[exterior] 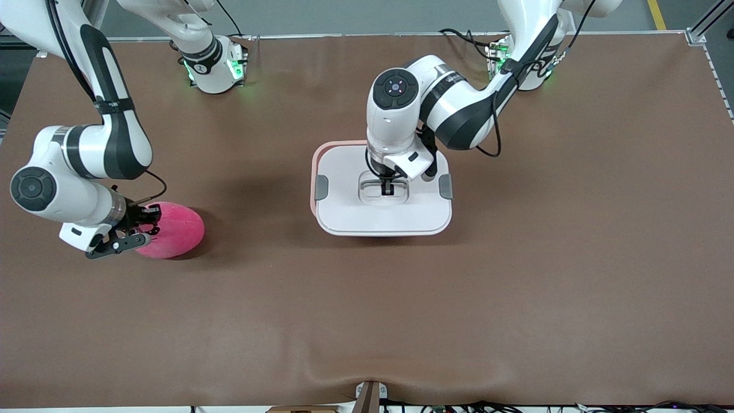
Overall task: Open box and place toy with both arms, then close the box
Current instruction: 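Lift the lid aside with the left gripper while the right gripper lifts the toy, then lower the pink toy into the box and open the right gripper, then carry the lid onto the box with the left gripper while the right gripper withdraws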
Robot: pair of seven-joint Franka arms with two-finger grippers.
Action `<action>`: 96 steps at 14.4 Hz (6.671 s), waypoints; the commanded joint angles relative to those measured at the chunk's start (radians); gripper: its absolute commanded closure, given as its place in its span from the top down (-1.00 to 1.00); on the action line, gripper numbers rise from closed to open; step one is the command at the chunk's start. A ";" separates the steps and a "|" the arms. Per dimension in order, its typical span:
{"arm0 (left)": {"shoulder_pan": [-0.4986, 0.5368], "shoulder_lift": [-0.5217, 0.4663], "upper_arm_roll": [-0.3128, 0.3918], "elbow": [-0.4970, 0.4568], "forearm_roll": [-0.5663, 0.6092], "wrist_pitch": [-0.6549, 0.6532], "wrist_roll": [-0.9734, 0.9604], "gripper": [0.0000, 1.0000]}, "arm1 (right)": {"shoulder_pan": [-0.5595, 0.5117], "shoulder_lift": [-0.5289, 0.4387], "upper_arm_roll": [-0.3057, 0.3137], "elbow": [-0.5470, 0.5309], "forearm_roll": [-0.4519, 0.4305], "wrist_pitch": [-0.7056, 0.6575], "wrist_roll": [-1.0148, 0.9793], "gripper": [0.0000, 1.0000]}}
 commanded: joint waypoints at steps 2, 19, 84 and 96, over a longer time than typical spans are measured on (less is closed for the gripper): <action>0.050 -0.052 -0.011 -0.012 -0.056 -0.112 0.251 -1.00 | -0.002 -0.019 0.008 0.123 -0.002 -0.147 -0.131 -1.00; 0.503 -0.274 -0.011 -0.242 -0.214 -0.310 1.770 -1.00 | 0.167 -0.206 0.025 0.129 -0.011 -0.213 -0.745 -1.00; 0.414 -0.169 -0.242 -0.139 -0.124 -0.157 0.576 -1.00 | 0.138 -0.052 0.032 0.477 -0.076 -0.557 -0.340 1.00; 0.317 -0.110 -0.238 -0.110 -0.087 0.009 0.080 -1.00 | -0.002 -0.207 0.031 0.172 0.050 -0.357 0.069 1.00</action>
